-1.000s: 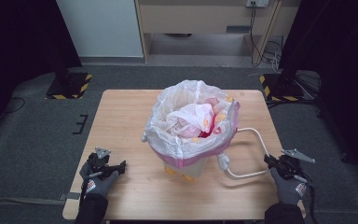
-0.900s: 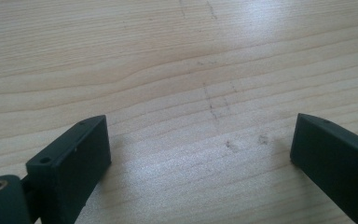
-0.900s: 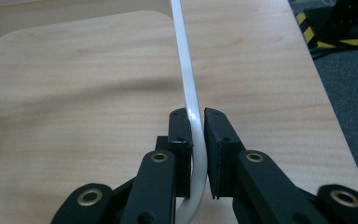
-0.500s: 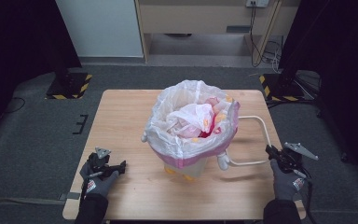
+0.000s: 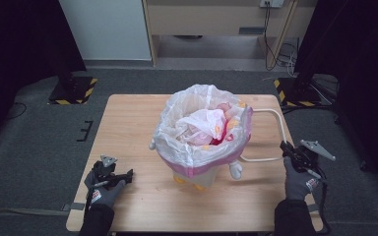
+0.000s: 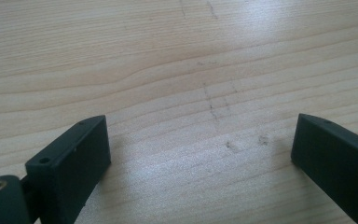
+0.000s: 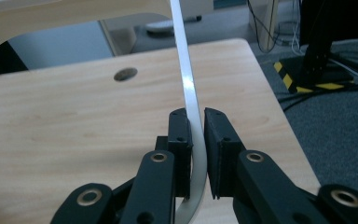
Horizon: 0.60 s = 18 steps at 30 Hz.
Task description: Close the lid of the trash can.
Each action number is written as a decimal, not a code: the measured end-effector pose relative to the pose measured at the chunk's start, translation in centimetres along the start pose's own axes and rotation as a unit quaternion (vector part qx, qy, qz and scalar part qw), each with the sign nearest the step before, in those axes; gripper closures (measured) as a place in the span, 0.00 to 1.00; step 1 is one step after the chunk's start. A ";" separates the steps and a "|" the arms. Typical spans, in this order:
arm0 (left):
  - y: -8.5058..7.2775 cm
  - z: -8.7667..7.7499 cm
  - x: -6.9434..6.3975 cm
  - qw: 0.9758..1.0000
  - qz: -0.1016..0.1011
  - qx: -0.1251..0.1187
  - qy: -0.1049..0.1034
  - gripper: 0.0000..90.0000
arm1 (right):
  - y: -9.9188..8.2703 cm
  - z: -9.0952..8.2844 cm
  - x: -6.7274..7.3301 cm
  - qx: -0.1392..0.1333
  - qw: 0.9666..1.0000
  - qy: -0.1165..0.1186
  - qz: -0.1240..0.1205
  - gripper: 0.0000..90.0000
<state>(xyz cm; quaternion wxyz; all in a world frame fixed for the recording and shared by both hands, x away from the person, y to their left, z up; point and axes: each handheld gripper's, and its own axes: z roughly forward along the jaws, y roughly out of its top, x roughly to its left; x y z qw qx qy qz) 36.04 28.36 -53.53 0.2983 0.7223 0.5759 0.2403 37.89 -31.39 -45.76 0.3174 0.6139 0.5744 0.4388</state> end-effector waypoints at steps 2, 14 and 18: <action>0.0 0.0 0.0 1.000 0.000 0.000 0.000 0.04 | 0.6 -0.1 0.2 -0.010 1.000 -0.002 0.003 0.91; 0.0 0.0 0.0 1.000 0.000 0.000 0.000 0.04 | 4.9 -1.1 1.0 -0.070 0.997 -0.006 0.005 0.91; 0.0 0.0 0.0 1.000 0.000 0.000 0.000 0.04 | 5.9 -1.5 1.2 -0.091 0.996 -0.010 0.005 0.91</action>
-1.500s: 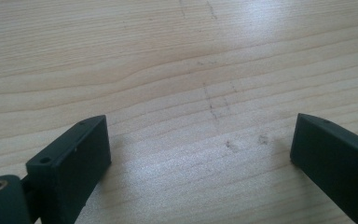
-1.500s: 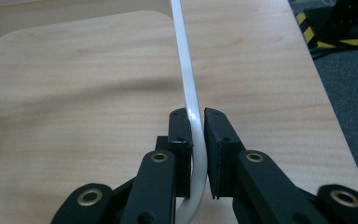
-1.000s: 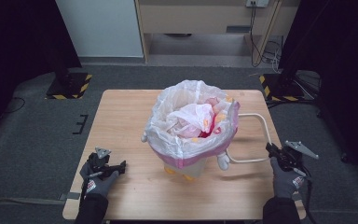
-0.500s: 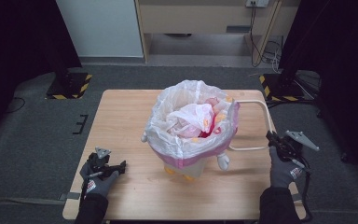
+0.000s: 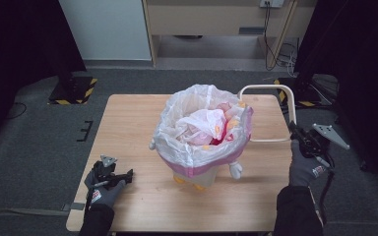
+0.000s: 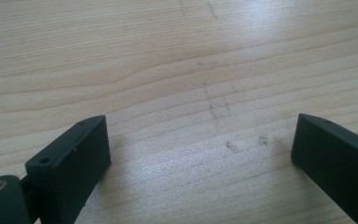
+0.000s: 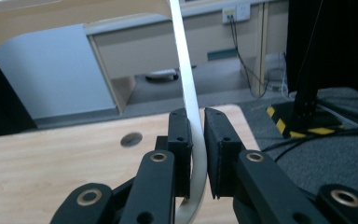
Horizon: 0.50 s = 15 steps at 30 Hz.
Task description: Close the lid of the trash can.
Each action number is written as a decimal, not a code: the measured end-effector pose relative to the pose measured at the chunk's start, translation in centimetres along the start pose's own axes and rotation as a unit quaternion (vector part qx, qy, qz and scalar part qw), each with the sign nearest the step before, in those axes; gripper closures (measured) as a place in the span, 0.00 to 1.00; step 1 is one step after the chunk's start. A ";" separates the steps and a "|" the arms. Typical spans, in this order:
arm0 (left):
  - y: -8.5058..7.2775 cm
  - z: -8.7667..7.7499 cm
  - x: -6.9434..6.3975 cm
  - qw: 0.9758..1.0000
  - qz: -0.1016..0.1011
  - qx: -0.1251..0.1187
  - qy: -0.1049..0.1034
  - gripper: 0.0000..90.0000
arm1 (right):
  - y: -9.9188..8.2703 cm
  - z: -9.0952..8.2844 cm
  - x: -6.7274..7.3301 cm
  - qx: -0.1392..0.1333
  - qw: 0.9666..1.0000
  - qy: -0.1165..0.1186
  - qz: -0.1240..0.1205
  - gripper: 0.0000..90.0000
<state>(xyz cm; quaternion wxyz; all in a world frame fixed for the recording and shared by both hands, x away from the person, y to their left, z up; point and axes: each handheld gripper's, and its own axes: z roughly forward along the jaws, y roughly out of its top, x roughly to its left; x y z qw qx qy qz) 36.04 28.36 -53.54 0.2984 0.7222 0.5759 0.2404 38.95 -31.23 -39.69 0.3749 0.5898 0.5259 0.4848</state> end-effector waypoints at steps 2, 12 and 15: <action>0.0 0.0 0.0 1.000 0.000 0.000 0.000 0.04 | 0.5 -0.1 0.2 -0.011 1.000 -0.003 -0.001 0.91; 0.0 0.0 0.0 1.000 0.000 0.000 0.000 0.04 | 3.1 -0.9 0.5 -0.053 0.998 -0.010 -0.009 0.91; 0.0 0.0 0.0 1.000 0.000 0.000 0.000 0.04 | 3.7 -1.2 0.6 -0.068 0.998 -0.014 -0.008 0.91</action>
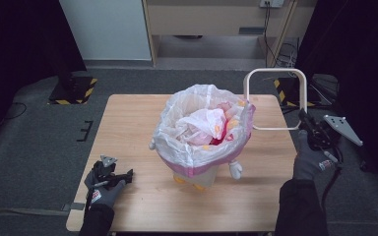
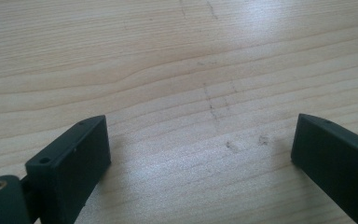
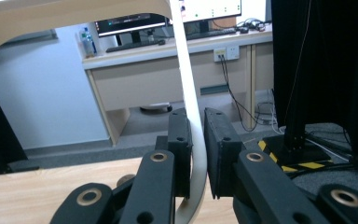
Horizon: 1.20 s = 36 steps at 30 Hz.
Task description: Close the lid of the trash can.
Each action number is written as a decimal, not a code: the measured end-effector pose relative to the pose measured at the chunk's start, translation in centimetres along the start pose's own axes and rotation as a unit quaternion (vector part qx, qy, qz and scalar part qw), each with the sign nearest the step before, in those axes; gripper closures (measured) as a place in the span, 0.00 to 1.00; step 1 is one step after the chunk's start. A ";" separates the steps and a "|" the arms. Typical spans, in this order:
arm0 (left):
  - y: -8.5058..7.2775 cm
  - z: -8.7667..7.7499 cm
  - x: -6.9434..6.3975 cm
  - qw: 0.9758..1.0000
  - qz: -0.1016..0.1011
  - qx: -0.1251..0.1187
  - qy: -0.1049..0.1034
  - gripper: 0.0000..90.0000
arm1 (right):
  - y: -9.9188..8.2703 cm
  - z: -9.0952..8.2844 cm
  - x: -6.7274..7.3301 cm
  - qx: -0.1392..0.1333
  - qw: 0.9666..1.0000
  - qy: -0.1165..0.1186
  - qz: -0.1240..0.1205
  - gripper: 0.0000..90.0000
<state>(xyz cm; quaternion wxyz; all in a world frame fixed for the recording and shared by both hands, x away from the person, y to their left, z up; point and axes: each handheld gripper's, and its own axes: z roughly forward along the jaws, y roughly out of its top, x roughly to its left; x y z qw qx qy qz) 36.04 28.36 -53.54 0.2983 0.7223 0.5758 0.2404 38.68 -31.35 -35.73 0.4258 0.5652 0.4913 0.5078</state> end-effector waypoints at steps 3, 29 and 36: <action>0.0 0.0 0.0 1.000 0.000 0.000 0.000 0.04 | 0.5 -0.1 0.0 -0.008 1.000 -0.006 -0.003 0.90; 0.0 0.0 0.0 1.000 0.000 0.000 0.000 0.04 | 3.4 -1.3 -0.3 -0.064 0.998 -0.014 -0.004 0.90; 0.0 0.0 0.0 1.000 -0.001 0.000 0.000 0.04 | 4.9 -2.2 0.8 -0.094 0.995 0.013 -0.011 0.90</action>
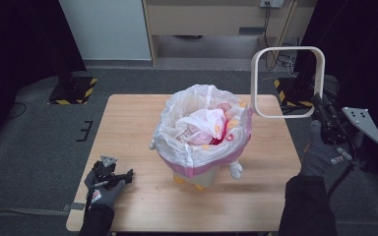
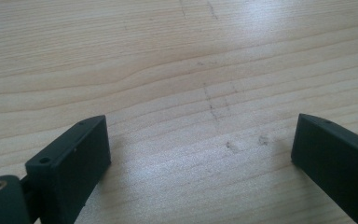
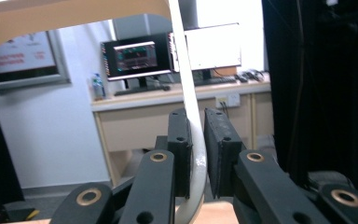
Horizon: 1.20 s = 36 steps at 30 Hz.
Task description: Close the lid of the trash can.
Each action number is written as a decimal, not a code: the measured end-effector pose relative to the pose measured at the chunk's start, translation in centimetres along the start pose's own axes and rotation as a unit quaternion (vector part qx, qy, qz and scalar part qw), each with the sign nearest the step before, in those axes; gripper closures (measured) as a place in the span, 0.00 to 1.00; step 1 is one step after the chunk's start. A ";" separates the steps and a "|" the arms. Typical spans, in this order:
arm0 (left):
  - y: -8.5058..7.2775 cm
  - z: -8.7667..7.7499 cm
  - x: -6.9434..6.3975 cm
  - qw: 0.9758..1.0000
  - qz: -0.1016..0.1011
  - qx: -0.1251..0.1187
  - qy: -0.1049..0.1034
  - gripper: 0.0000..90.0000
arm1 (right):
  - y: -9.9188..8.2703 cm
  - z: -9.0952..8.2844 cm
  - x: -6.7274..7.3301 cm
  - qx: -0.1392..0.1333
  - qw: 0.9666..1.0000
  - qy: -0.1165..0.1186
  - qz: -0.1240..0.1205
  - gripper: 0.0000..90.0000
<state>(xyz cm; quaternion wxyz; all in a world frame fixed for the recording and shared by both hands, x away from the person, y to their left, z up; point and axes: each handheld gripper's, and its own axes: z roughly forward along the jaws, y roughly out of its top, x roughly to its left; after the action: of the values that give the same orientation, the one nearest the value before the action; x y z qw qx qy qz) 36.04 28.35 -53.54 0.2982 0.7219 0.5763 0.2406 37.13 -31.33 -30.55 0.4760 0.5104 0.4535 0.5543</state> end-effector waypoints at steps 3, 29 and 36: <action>0.0 0.0 0.0 1.000 0.000 0.000 0.000 0.04 | 0.8 0.0 0.6 -0.010 1.000 0.022 -0.003 0.90; 0.0 0.0 0.0 1.000 0.000 0.000 0.000 0.04 | 3.3 2.6 6.5 0.056 0.939 0.340 -0.015 0.91; 0.0 0.0 0.0 1.000 0.000 0.000 -0.001 0.04 | 3.5 4.0 7.8 0.092 0.916 0.389 -0.032 0.91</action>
<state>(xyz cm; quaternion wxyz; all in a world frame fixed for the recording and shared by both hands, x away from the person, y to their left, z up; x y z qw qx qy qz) 36.06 28.36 -53.53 0.2985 0.7222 0.5761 0.2398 40.68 -23.96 -25.80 0.2304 0.2808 0.6679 0.6495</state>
